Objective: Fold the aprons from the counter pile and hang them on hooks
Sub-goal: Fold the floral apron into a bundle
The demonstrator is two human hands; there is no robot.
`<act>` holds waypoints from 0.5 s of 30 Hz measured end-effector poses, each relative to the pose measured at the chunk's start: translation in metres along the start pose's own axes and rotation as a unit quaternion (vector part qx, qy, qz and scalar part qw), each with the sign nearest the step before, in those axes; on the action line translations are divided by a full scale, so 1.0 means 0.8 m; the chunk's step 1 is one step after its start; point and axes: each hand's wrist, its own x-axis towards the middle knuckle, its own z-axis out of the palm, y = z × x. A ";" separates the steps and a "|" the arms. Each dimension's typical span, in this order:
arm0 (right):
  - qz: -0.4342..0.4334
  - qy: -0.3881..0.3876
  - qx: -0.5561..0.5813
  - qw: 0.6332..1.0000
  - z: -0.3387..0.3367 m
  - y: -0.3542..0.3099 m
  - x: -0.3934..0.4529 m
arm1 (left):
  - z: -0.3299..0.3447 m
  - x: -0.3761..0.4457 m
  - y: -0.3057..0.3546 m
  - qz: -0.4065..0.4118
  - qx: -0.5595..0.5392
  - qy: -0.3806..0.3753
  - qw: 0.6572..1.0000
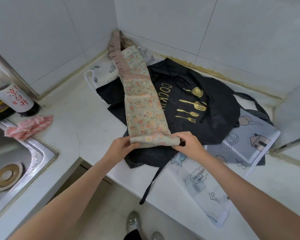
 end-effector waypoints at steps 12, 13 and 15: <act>0.197 0.051 0.052 0.978 0.042 -0.049 0.068 | -0.007 0.020 -0.009 -0.139 -0.053 0.113 0.982; 0.213 0.052 0.042 0.975 0.044 -0.052 0.072 | -0.010 0.022 -0.008 -0.127 -0.006 0.105 0.986; 0.238 0.060 0.034 0.969 0.048 -0.058 0.077 | -0.016 0.025 -0.006 -0.120 0.021 0.080 0.989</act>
